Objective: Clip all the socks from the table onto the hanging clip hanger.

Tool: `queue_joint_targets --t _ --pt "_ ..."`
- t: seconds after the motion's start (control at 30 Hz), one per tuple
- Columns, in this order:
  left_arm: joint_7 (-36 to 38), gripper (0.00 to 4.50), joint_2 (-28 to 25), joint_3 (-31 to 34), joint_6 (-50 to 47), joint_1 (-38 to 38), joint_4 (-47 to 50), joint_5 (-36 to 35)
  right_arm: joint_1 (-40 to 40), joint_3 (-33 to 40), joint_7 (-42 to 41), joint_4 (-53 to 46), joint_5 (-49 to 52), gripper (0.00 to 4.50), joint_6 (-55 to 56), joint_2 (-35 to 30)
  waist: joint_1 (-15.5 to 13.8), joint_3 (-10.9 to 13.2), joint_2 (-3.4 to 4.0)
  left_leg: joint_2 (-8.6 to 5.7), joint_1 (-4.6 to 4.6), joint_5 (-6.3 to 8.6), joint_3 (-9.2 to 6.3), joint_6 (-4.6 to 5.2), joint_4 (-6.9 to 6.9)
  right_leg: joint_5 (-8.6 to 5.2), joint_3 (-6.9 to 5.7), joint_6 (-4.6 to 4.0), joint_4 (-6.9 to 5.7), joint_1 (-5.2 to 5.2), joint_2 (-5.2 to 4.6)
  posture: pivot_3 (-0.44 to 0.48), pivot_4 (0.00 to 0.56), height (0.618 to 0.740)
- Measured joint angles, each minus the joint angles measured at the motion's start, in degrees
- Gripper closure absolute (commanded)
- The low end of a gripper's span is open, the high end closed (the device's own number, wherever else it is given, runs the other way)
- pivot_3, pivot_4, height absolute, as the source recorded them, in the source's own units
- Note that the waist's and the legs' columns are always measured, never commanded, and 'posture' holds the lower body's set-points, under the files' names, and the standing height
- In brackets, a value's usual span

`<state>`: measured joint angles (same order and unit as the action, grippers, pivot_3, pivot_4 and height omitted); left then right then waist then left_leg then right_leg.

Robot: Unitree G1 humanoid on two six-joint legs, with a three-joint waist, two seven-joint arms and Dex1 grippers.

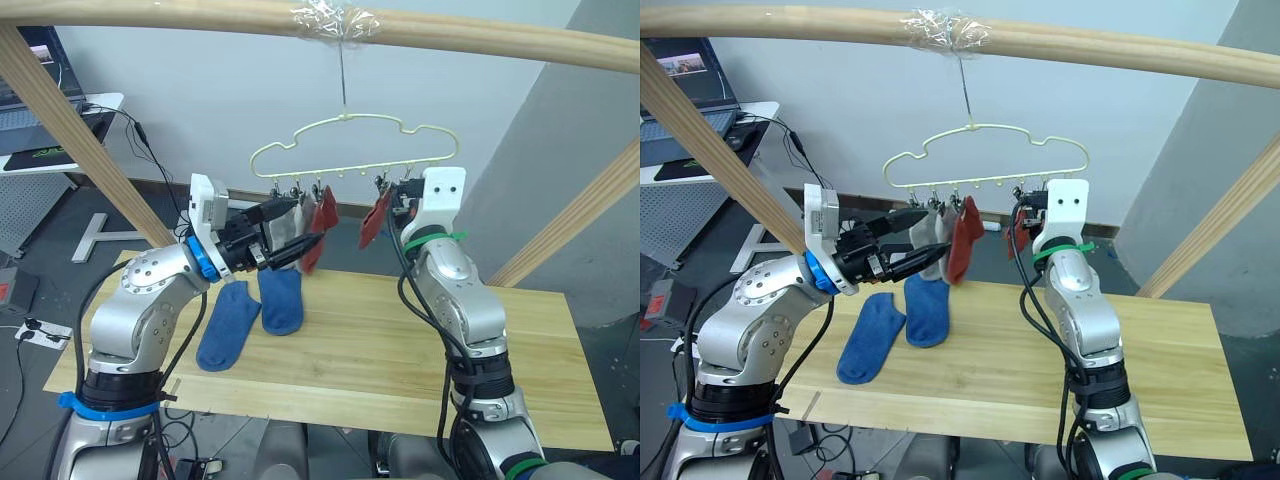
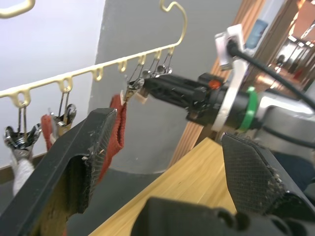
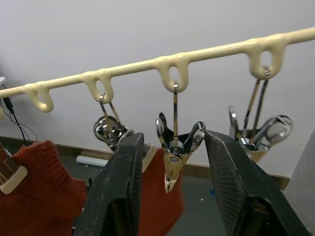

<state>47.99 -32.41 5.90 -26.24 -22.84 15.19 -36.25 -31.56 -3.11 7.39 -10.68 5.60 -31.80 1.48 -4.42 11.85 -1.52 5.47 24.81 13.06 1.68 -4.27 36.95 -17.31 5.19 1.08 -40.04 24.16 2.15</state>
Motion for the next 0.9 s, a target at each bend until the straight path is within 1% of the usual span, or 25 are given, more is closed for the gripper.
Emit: queue_joint_targets --t 0.1,0.4,0.5,0.6,0.67,0.7,0.9 --pt "0.0 0.59 0.1 0.27 -0.32 -0.42 0.23 -1.27 -1.34 0.04 -0.57 0.77 0.1 2.51 0.24 0.72 -0.01 0.0 0.0 0.0 0.0 0.0 0.0 0.0 0.0 0.0 0.0 0.0 0.0 0.0 0.0 0.259 0.202 0.74" --pt "-0.1 0.59 0.11 0.27 -0.43 0.21 1.15 -1.44 -1.42 0.94 -1.18 1.67 0.14 2.51 0.53 1.35 -0.03 0.0 0.0 0.0 0.0 0.0 -0.01 0.0 0.0 0.0 0.0 0.0 0.0 0.0 0.0 0.261 0.203 0.74" --pt "-0.12 0.59 0.11 0.27 -0.43 0.28 1.15 -1.44 -1.43 1.4 -1.31 1.78 0.15 3.06 0.53 1.35 -0.03 0.0 0.0 0.0 0.0 0.0 0.0 0.0 0.0 0.0 0.0 0.0 0.0 0.0 0.0 0.26 0.203 0.74" --pt "-0.18 0.59 0.13 0.27 -0.42 0.27 1.15 -1.44 -1.74 1.91 -1.55 1.96 0.15 4.03 0.62 1.33 -0.03 0.0 0.0 0.0 0.0 0.0 0.0 0.0 0.0 0.0 0.0 0.0 0.0 0.0 0.0 0.26 0.203 0.74" --pt "-0.22 0.59 0.15 0.27 -0.42 0.27 1.15 -1.44 -1.91 1.96 -1.71 1.97 0.15 4.41 0.71 1.34 -0.03 0.0 0.0 0.0 0.0 0.0 0.0 0.0 0.0 0.0 0.0 0.0 0.0 0.0 0.0 0.257 0.204 0.74" --pt "-0.3 0.59 0.23 0.27 -0.41 0.28 1.15 -1.44 -1.94 1.97 -1.85 1.97 0.15 4.48 0.76 1.34 -0.03 0.0 0.0 0.0 0.0 0.0 0.0 0.0 0.0 0.0 0.0 0.0 0.0 0.0 0.0 0.257 0.204 0.74" --pt "-0.38 0.59 0.7 0.13 0.37 1.28 1.35 -0.97 -2.01 2.12 -2.77 1.93 0.35 4.48 0.59 0.79 0.01 0.0 0.0 0.0 -0.01 0.0 0.0 0.0 -0.01 0.0 0.01 0.0 0.01 0.0 0.0 0.246 0.209 0.74"
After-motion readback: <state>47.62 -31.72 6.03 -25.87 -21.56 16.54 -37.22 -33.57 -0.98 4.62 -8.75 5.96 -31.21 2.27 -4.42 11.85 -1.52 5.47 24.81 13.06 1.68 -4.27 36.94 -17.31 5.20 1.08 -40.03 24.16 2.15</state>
